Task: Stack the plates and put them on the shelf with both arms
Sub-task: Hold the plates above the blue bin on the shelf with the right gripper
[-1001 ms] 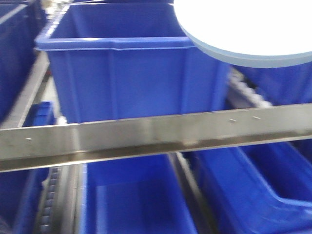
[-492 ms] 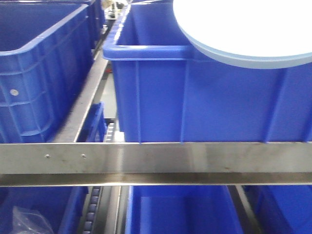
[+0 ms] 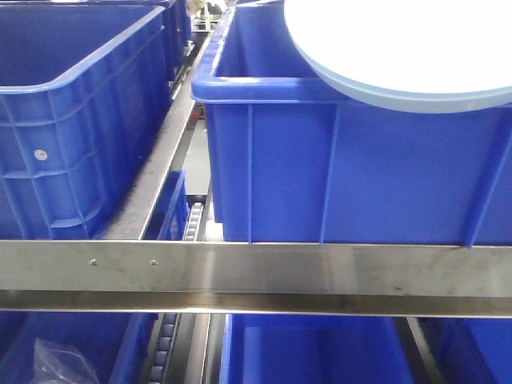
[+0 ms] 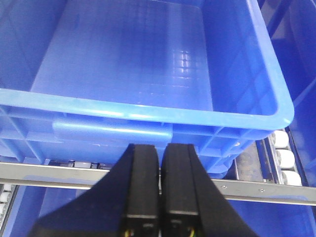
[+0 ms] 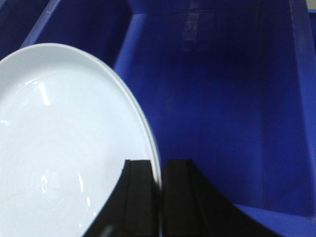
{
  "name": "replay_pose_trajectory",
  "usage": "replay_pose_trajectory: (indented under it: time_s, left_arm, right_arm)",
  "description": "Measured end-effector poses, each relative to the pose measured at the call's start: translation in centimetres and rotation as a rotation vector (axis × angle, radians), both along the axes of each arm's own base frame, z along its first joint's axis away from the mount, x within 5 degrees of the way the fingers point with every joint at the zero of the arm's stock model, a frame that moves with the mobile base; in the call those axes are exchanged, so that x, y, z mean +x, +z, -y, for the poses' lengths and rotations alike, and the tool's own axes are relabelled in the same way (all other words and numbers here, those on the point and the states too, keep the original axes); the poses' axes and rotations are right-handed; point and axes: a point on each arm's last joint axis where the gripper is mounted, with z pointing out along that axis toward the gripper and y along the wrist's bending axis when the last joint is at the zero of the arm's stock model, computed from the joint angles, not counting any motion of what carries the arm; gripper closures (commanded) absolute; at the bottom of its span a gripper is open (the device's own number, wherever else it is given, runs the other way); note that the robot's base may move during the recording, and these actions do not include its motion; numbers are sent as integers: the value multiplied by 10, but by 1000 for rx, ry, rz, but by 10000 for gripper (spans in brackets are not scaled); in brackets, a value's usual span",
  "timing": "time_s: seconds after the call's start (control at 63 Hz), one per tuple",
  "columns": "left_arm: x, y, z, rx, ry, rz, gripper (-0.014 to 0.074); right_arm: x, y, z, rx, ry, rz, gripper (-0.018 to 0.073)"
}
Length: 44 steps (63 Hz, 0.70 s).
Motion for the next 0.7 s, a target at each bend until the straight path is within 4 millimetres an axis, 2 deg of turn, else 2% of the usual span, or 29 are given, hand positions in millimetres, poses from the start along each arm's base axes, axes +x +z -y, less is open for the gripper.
replay_pose_trajectory:
  time_s: [0.699]
  left_arm:
    - [0,0,0,0,0,0,505]
  right_arm:
    - [0,0,0,0,0,0,511]
